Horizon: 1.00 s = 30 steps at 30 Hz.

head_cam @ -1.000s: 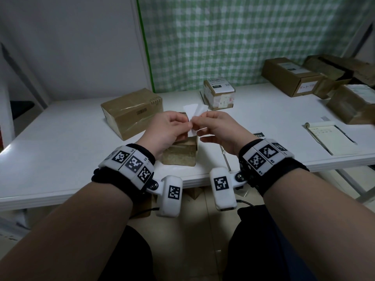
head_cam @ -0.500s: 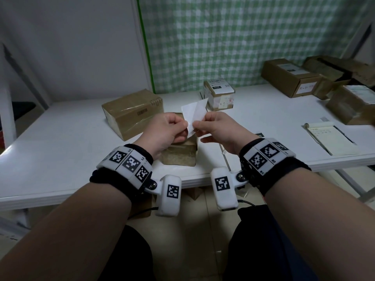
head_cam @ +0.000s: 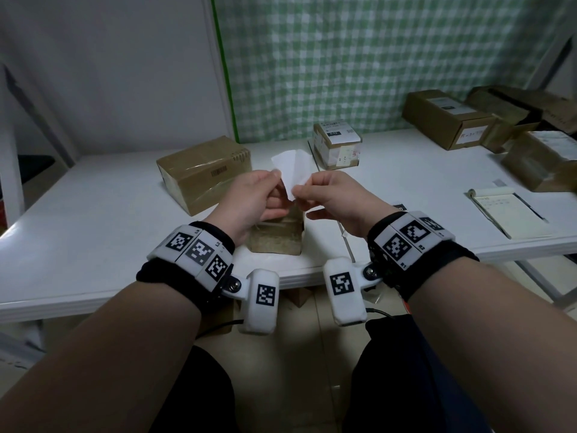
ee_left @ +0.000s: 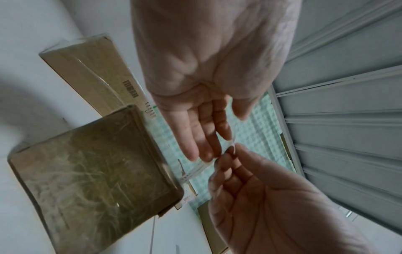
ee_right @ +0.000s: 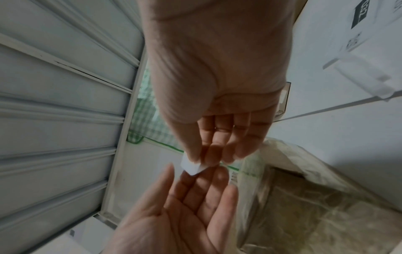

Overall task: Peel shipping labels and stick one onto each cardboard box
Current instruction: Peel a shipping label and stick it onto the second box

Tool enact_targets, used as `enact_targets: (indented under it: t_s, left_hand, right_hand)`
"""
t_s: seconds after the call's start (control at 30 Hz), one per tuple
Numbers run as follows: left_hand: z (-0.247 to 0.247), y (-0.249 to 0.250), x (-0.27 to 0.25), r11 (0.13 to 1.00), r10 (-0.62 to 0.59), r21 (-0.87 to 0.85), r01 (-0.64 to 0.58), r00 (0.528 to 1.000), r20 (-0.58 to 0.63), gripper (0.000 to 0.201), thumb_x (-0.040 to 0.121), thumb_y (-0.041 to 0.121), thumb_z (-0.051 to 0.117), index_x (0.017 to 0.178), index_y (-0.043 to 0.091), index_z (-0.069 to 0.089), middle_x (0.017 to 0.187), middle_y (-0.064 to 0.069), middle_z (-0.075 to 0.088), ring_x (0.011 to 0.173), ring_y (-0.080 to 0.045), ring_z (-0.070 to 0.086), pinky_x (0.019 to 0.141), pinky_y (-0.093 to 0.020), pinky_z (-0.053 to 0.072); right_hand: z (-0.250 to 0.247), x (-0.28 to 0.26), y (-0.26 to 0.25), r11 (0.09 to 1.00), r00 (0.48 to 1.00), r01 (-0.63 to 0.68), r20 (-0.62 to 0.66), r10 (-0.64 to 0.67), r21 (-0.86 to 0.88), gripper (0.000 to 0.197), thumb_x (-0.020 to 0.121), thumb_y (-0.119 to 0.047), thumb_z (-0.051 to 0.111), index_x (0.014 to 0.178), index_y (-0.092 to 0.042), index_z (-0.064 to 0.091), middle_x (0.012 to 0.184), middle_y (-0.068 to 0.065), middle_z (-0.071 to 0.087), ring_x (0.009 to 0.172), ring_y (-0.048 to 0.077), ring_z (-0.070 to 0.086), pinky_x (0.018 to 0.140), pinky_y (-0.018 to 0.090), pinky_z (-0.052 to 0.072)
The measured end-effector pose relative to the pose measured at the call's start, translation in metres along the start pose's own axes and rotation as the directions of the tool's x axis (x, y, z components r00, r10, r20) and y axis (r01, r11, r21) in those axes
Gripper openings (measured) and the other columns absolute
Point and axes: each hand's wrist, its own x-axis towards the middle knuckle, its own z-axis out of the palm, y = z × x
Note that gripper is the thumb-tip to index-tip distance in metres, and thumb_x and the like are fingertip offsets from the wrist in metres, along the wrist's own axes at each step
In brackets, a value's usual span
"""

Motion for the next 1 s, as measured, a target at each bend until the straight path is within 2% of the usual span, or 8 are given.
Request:
enact_targets:
  t_s: [0.13,0.3,0.43,0.53,0.7,0.8,0.9,1.0]
  left_hand:
    - [-0.002,-0.005,0.000,0.995,0.031,0.093,-0.034,0.999,0.029,0.015,0.090,0.018,0.061,0.076,0.011,0.059,0.080,-0.010,0.065,0.075,-0.017,0.066,0.065,-0.018,0.056]
    - [-0.008,-0.004,0.003,0.998,0.001,0.069,-0.004,0.999,0.043,0.017,0.091,0.009,0.058,0.075,0.009,0.055,0.076,-0.008,0.062,0.071,-0.011,0.068,0.062,-0.017,0.055]
    - [-0.023,0.003,0.004,0.996,-0.013,0.087,0.008,0.998,0.066,0.013,0.091,0.009,0.058,0.077,0.009,0.057,0.075,-0.004,0.062,0.068,-0.008,0.068,0.064,-0.019,0.056]
    - [-0.030,0.007,0.003,0.994,-0.025,0.112,0.015,0.996,0.091,0.014,0.090,0.009,0.059,0.076,0.010,0.057,0.071,-0.002,0.060,0.062,-0.007,0.066,0.058,-0.019,0.055]
    - [-0.028,0.012,0.002,0.999,0.018,0.051,-0.018,1.000,-0.002,0.009,0.088,0.005,0.061,0.083,0.012,0.059,0.066,0.000,0.062,0.051,-0.007,0.064,0.051,-0.017,0.055]
    - [-0.027,0.012,0.002,0.992,0.103,0.075,-0.100,0.994,-0.046,0.011,0.088,0.001,0.060,0.089,0.012,0.062,0.066,0.002,0.069,0.054,-0.007,0.067,0.055,-0.018,0.056]
    - [-0.029,0.009,0.006,0.971,0.195,0.162,-0.179,0.977,-0.090,0.013,0.086,-0.001,0.063,0.094,0.009,0.065,0.088,-0.010,0.069,0.062,-0.010,0.069,0.067,-0.024,0.059]
    - [-0.032,0.005,0.011,0.905,0.313,0.337,-0.261,0.943,-0.109,0.017,0.082,0.003,0.068,0.083,0.020,0.068,0.087,-0.006,0.069,0.076,-0.020,0.067,0.079,-0.035,0.057]
  right_hand:
    - [0.001,0.001,0.000,1.000,1.000,0.004,-0.002,-0.004,-0.003,0.026,0.090,-0.015,0.062,0.066,-0.015,0.052,0.063,-0.001,0.057,0.058,0.008,0.055,0.056,0.017,0.048]
    - [-0.003,0.002,0.000,0.996,1.000,0.012,-0.004,-0.013,-0.085,0.028,0.091,-0.011,0.059,0.065,-0.014,0.050,0.068,0.003,0.056,0.062,0.011,0.053,0.059,0.020,0.047]
    - [-0.025,0.005,0.002,0.989,0.988,-0.031,-0.154,0.008,-0.147,0.023,0.089,-0.009,0.060,0.067,-0.014,0.054,0.069,0.001,0.055,0.063,0.011,0.053,0.059,0.019,0.048]
    - [-0.034,0.006,0.003,0.982,0.976,-0.056,-0.216,0.016,-0.181,0.022,0.088,-0.009,0.061,0.067,-0.015,0.054,0.070,-0.001,0.055,0.063,0.010,0.052,0.056,0.017,0.047]
    - [-0.022,0.011,0.003,0.977,0.966,-0.061,-0.258,0.006,-0.204,0.017,0.084,-0.014,0.066,0.074,-0.016,0.053,0.072,-0.001,0.054,0.063,0.013,0.052,0.054,0.021,0.046]
    - [-0.017,0.012,-0.002,0.991,0.944,-0.016,-0.329,-0.029,-0.133,0.022,0.082,-0.018,0.070,0.073,-0.017,0.051,0.074,0.001,0.054,0.061,0.015,0.050,0.054,0.022,0.046]
    - [-0.013,0.011,-0.011,0.999,0.962,0.021,-0.271,-0.027,-0.025,0.023,0.088,-0.028,0.064,0.071,-0.015,0.056,0.062,-0.004,0.056,0.059,0.012,0.051,0.059,0.023,0.046]
    - [-0.011,0.009,-0.020,0.998,0.978,0.003,-0.209,0.011,0.068,0.037,0.088,-0.049,0.056,0.078,-0.015,0.064,0.060,-0.007,0.059,0.058,0.010,0.054,0.059,0.021,0.047]
